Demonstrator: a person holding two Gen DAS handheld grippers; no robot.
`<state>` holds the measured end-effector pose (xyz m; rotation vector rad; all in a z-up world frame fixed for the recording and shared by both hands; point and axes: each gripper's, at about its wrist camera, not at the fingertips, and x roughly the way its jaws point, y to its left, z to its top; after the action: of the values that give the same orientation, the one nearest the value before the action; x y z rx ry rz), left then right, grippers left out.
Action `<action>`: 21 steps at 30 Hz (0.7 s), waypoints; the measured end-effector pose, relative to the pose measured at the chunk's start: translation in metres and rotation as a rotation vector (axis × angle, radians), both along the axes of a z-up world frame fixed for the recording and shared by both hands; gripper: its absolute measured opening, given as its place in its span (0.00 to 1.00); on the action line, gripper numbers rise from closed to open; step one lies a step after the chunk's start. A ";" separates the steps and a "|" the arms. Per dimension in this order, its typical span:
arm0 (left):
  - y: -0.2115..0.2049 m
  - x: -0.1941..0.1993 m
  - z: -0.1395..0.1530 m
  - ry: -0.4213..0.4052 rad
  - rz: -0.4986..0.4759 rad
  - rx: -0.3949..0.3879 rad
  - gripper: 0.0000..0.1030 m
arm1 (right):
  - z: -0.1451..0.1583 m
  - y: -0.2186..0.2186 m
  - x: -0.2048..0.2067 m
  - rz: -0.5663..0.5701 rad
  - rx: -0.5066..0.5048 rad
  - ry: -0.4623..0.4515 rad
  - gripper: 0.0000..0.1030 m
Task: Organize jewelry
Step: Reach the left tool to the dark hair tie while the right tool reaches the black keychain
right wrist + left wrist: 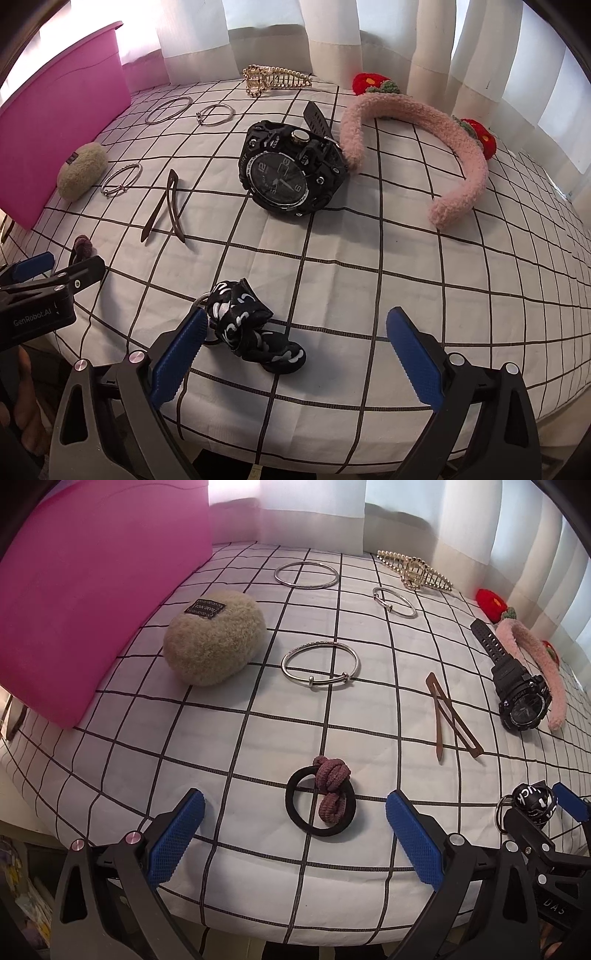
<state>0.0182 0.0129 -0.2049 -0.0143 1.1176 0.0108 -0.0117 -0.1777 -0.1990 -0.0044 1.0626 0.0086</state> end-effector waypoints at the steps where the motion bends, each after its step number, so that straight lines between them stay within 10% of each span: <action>1: 0.000 0.000 0.000 -0.004 0.001 0.003 0.94 | -0.001 0.001 0.000 -0.001 -0.003 0.002 0.91; 8: -0.001 -0.004 -0.001 -0.034 0.005 0.005 0.93 | -0.002 -0.001 -0.002 -0.002 0.012 -0.010 0.90; 12: -0.004 -0.011 0.002 -0.058 -0.012 0.002 0.82 | 0.002 0.001 -0.005 0.016 0.008 -0.030 0.71; 15: -0.007 -0.014 0.007 -0.076 -0.017 0.002 0.61 | 0.005 0.002 -0.006 0.027 0.002 -0.044 0.51; 18: -0.009 -0.016 0.011 -0.089 -0.027 -0.002 0.20 | 0.007 0.003 -0.005 0.027 -0.010 -0.053 0.33; 21: -0.010 -0.016 0.012 -0.088 -0.030 -0.001 0.13 | 0.008 0.001 -0.005 0.035 0.000 -0.052 0.26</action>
<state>0.0018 0.0033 -0.1932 0.0008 1.0299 -0.0174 -0.0168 -0.1764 -0.1914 -0.0230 1.0107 0.0396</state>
